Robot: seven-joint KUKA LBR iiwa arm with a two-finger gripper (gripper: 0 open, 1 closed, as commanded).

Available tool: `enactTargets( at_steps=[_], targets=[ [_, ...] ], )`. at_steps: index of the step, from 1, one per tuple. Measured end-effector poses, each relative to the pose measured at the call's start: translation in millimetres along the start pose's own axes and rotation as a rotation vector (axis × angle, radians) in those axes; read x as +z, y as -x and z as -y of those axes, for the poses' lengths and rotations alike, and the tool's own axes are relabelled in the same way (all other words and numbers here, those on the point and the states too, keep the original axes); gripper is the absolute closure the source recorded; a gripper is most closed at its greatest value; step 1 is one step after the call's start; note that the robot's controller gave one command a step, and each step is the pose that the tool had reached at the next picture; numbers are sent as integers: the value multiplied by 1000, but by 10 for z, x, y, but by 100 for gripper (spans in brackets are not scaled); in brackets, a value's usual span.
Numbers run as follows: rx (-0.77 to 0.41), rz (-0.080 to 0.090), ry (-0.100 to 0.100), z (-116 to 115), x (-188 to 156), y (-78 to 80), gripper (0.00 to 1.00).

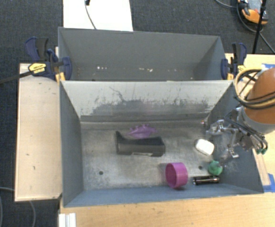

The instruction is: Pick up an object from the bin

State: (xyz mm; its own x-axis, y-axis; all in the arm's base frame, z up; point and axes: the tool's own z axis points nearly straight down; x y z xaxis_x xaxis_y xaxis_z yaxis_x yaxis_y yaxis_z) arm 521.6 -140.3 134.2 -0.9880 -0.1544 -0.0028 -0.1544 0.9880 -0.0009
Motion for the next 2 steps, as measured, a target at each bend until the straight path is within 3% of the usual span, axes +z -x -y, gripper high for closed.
enactTargets(
  at_steps=[1,2],
  targets=[
    [174,20,0,70,436,275,0],
    [44,6,-2,64,619,365,100]
  ],
)
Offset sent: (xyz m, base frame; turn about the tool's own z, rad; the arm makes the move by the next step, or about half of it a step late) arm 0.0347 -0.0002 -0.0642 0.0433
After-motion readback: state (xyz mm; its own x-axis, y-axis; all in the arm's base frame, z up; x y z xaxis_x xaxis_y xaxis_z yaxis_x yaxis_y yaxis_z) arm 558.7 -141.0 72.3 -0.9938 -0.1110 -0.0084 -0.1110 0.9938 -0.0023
